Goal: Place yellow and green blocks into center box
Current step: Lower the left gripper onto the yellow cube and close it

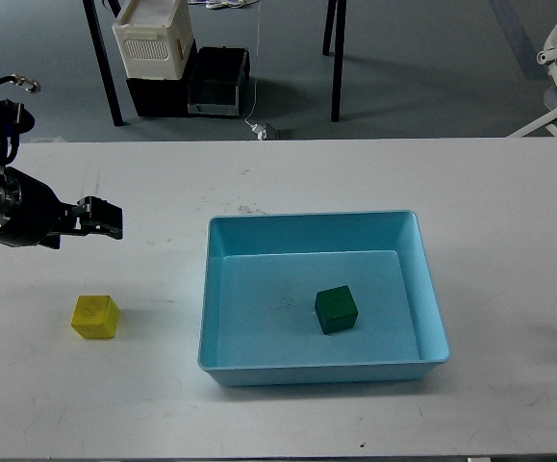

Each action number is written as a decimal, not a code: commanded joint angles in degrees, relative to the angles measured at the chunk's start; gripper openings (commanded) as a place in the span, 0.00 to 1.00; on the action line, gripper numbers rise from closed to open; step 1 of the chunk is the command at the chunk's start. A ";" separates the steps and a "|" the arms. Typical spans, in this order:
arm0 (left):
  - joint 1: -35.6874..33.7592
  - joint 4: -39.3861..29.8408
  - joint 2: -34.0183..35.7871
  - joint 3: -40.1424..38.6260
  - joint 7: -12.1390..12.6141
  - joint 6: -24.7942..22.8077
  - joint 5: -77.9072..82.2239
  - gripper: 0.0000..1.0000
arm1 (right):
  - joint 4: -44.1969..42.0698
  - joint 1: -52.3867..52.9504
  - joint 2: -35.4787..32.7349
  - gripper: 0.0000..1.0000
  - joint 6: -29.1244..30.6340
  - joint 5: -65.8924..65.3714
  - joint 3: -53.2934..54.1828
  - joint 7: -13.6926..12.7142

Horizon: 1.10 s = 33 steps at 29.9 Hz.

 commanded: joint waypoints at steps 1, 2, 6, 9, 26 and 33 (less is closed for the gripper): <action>-2.41 0.33 -5.57 5.33 -0.01 0.00 0.01 1.00 | 0.09 0.07 0.02 1.00 0.00 0.00 0.34 -0.06; -2.41 0.59 -6.88 5.60 -0.01 0.00 0.01 1.00 | 0.09 -0.02 0.02 1.00 0.00 0.00 0.61 0.02; -2.23 1.55 -10.14 7.27 -0.01 0.00 0.01 1.00 | 0.09 -0.10 -0.06 1.00 0.00 0.00 0.96 -0.06; -1.97 1.91 -10.76 9.29 -0.01 0.00 0.09 1.00 | 0.09 -0.37 -0.06 1.00 0.00 0.00 0.96 -0.06; 5.94 4.98 -10.76 7.98 -0.01 0.00 0.01 1.00 | 0.00 -0.37 -0.15 1.00 0.00 -0.08 0.26 -0.06; 7.52 7.18 -10.85 7.63 -0.01 0.00 0.09 1.00 | 0.09 -0.37 -0.15 1.00 0.00 -0.09 0.17 -0.06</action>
